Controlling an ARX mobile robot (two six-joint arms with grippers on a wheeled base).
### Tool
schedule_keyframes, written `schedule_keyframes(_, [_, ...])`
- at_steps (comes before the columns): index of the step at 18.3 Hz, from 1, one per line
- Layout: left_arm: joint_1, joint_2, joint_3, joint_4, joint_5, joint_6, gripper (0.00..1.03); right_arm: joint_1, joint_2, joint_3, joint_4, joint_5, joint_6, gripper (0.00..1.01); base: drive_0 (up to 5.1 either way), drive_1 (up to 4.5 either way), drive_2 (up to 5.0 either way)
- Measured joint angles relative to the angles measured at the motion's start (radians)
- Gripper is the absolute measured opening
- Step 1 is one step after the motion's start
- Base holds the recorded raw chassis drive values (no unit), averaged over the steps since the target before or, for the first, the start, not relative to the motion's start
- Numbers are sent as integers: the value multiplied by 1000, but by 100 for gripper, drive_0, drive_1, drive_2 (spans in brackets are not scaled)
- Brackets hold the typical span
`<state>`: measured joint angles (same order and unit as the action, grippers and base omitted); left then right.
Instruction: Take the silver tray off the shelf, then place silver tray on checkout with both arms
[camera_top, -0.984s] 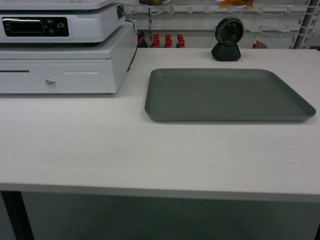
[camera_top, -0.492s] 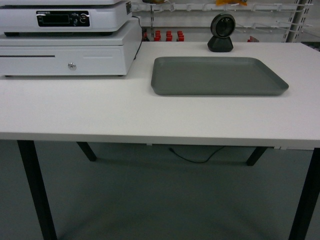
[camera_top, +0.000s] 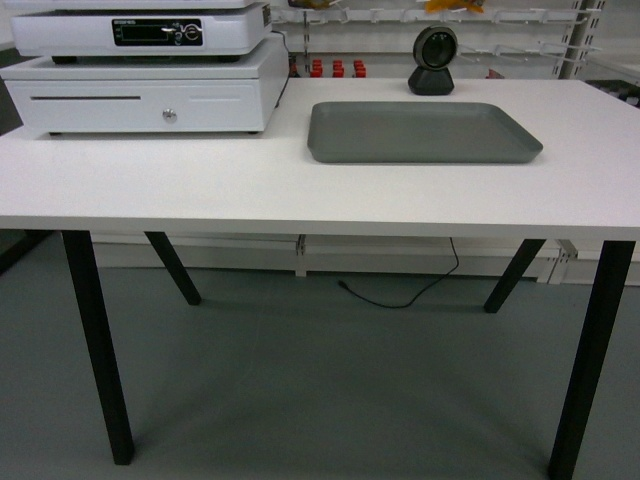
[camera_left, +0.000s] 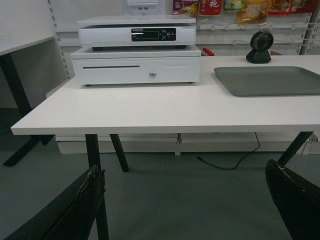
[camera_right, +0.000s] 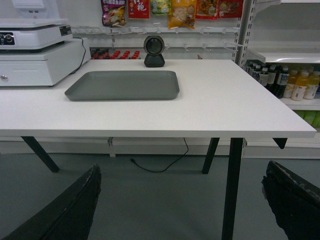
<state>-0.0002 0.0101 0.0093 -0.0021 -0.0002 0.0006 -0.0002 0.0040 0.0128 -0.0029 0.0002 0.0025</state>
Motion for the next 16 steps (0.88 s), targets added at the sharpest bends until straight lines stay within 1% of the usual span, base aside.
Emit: schedule_keyframes(16, [0, 0, 0, 0, -1, -1, 98, 0, 0, 0, 1, 0, 0, 98, 0, 0, 0])
